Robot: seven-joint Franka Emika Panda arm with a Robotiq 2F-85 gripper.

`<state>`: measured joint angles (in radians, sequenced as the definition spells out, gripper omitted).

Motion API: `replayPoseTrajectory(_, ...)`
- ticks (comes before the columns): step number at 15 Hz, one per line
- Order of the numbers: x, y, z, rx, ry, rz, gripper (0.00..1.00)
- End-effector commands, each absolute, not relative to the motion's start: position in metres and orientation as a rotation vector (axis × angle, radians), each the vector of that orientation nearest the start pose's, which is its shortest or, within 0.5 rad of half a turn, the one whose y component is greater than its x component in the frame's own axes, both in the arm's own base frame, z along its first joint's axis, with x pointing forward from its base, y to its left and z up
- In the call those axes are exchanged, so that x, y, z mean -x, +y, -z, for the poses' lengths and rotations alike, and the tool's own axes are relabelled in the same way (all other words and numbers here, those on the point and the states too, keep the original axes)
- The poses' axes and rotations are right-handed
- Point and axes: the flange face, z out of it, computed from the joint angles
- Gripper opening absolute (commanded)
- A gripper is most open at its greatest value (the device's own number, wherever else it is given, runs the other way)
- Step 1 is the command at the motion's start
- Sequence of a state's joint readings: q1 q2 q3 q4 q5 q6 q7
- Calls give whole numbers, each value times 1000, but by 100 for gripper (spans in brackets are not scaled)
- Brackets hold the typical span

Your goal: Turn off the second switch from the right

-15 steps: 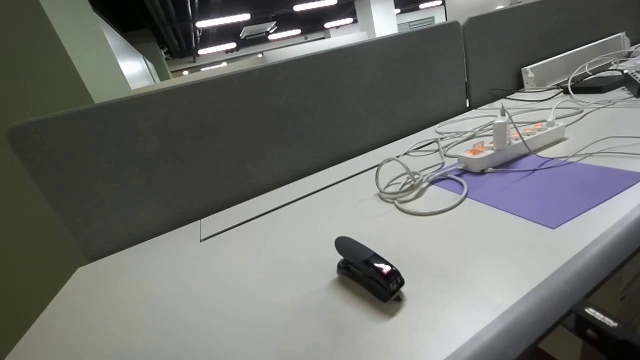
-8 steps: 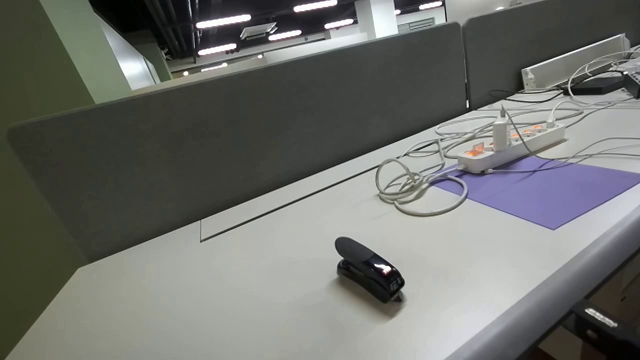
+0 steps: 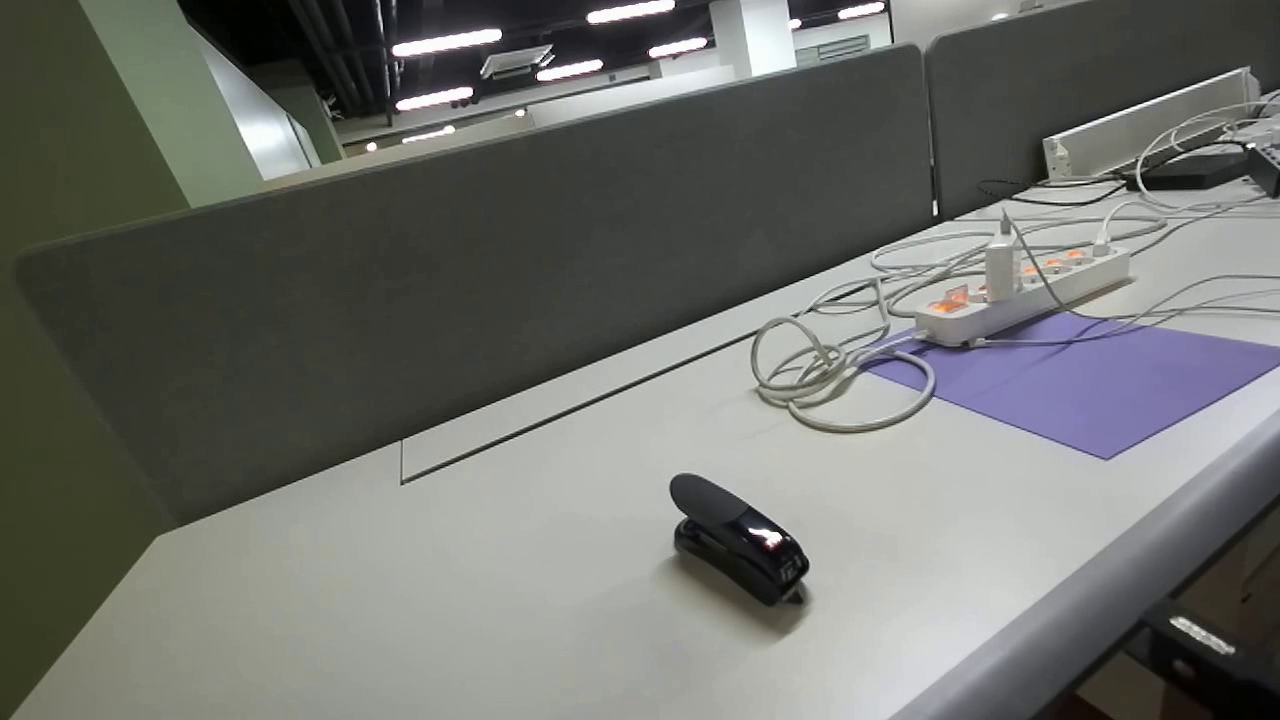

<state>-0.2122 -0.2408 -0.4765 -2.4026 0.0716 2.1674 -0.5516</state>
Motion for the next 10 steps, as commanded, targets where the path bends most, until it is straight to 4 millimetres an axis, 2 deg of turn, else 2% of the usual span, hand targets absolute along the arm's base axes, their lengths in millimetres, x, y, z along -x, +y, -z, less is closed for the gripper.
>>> replayPoseTrajectory(1,-406,-328,-367,2978,337,94,100)
replayPoseTrajectory(5,-462,-350,-332,2952,358,24,100)
replayPoseTrajectory(8,-507,-363,-313,3042,375,-39,100)
replayPoseTrajectory(10,-533,-365,-305,3125,380,-36,100)
